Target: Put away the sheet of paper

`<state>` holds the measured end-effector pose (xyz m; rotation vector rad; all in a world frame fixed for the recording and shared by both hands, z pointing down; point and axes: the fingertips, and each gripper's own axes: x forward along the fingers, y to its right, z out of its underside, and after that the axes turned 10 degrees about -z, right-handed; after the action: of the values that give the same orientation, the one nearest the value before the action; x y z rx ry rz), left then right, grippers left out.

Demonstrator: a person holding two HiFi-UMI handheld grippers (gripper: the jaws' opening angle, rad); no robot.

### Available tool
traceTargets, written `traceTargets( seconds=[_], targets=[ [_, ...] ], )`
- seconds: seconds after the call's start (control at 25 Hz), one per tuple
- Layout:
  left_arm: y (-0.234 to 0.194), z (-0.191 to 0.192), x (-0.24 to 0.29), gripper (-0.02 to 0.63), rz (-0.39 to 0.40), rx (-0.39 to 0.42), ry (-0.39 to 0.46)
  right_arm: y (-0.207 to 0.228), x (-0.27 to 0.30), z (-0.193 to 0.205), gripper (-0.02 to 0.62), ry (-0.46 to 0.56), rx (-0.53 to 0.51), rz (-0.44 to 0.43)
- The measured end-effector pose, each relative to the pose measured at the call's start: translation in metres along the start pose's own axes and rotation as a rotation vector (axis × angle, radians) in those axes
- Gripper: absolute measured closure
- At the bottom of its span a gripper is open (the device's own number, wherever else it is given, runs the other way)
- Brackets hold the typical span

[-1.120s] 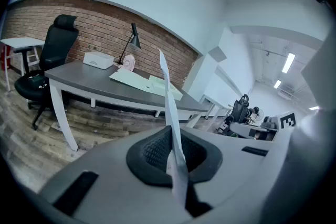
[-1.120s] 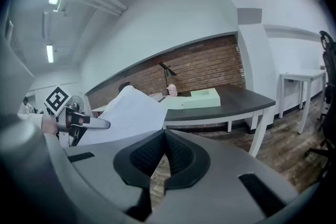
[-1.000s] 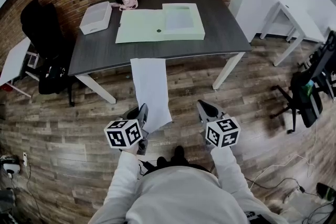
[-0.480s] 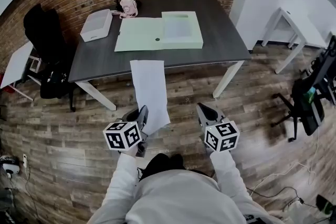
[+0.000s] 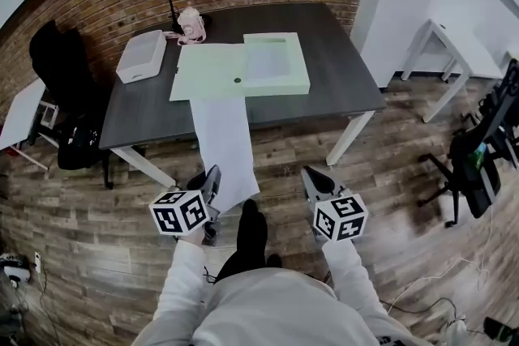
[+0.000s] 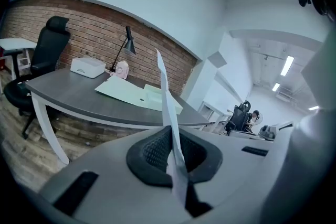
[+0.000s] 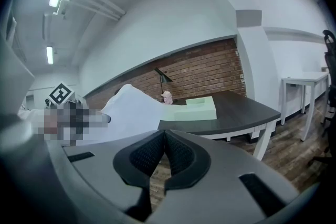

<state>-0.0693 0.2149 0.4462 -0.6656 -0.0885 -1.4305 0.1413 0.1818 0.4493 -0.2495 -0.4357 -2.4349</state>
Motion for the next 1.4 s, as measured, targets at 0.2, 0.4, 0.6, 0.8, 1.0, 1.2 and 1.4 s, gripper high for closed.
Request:
traceTargets(
  seconds=[0.2, 0.4, 0.6, 0.8, 1.0, 1.2, 1.4],
  targets=[
    [-0.011, -0.020, 0.046, 0.589, 0.012, -0.008, -0.010, 0.029, 0.038, -0.012, 0.568, -0.012, 0.007, 0.011],
    [-0.033, -0.055, 0.096, 0.589, 0.020, -0.020, -0.012, 0.061, 0.092, -0.036, 0.568, -0.008, 0.020, 0.021],
    [-0.058, -0.093, 0.138, 0.589, 0.030, -0.032, -0.015, 0.083, 0.147, -0.060, 0.568, -0.014, 0.021, 0.024],
    [-0.082, -0.129, 0.171, 0.589, 0.047, -0.035, -0.021, 0.101, 0.195, -0.078, 0.568, -0.018, 0.034, 0.028],
    [-0.104, -0.165, 0.198, 0.589, 0.067, -0.040, -0.004, 0.116, 0.232, -0.095, 0.568, -0.010, 0.031, 0.043],
    [-0.121, -0.200, 0.216, 0.589, 0.075, -0.020, 0.018, 0.126, 0.252, -0.112, 0.568, -0.002, 0.026, 0.058],
    [-0.130, -0.229, 0.231, 0.589, 0.094, -0.018, 0.043, 0.135, 0.264, -0.122, 0.568, -0.001, 0.027, 0.074]
  ],
)
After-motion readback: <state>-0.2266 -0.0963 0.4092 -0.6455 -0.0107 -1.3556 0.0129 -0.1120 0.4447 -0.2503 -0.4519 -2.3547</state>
